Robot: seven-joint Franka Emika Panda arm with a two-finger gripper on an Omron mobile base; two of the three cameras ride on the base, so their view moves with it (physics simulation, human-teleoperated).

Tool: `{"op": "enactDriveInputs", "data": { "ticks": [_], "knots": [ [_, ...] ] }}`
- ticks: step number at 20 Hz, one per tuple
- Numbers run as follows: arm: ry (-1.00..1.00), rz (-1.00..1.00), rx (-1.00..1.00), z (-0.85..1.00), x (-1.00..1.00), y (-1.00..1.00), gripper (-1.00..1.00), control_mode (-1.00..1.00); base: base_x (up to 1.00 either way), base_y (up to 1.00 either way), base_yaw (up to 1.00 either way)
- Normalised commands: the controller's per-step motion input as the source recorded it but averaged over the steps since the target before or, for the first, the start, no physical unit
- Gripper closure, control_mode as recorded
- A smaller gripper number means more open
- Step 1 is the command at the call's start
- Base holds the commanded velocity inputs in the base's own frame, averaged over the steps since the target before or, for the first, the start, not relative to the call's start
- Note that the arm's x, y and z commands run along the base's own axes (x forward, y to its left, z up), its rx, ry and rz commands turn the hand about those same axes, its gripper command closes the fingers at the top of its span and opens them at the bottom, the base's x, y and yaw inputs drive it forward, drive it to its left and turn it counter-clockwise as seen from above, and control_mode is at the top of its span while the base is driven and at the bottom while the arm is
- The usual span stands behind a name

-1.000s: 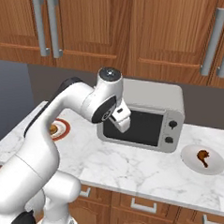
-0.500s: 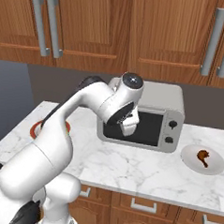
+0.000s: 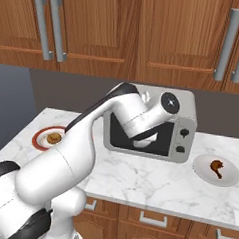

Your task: Open the toaster oven door. Place the bread on the bottom rack in the toaster oven and place the chicken drumstick on the top rack.

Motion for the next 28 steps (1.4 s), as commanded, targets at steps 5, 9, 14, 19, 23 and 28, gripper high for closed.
{"op": "enactDriveInputs", "data": {
  "ticks": [5,9,14,19,23,28],
  "knots": [
    [-0.02,-0.04,0.21,-0.07,0.37,0.04,-1.0,-1.0,0.0,0.0,0.0],
    [0.0,-0.01,0.14,-0.15,0.21,0.01,-1.0,-1.0,0.0,0.0,0.0],
    [0.0,0.0,0.07,-0.08,0.08,0.0,-1.0,-1.0,0.0,0.0,0.0],
    [0.0,0.0,0.02,-0.13,0.06,0.17,-1.0,-1.0,0.0,0.0,0.0],
    [0.0,0.0,0.0,-0.12,0.13,0.2,-1.0,-1.0,0.0,0.0,0.0],
    [0.0,0.0,0.0,-0.06,0.18,0.16,-1.0,-1.0,0.0,0.0,0.0]
  ]
}}
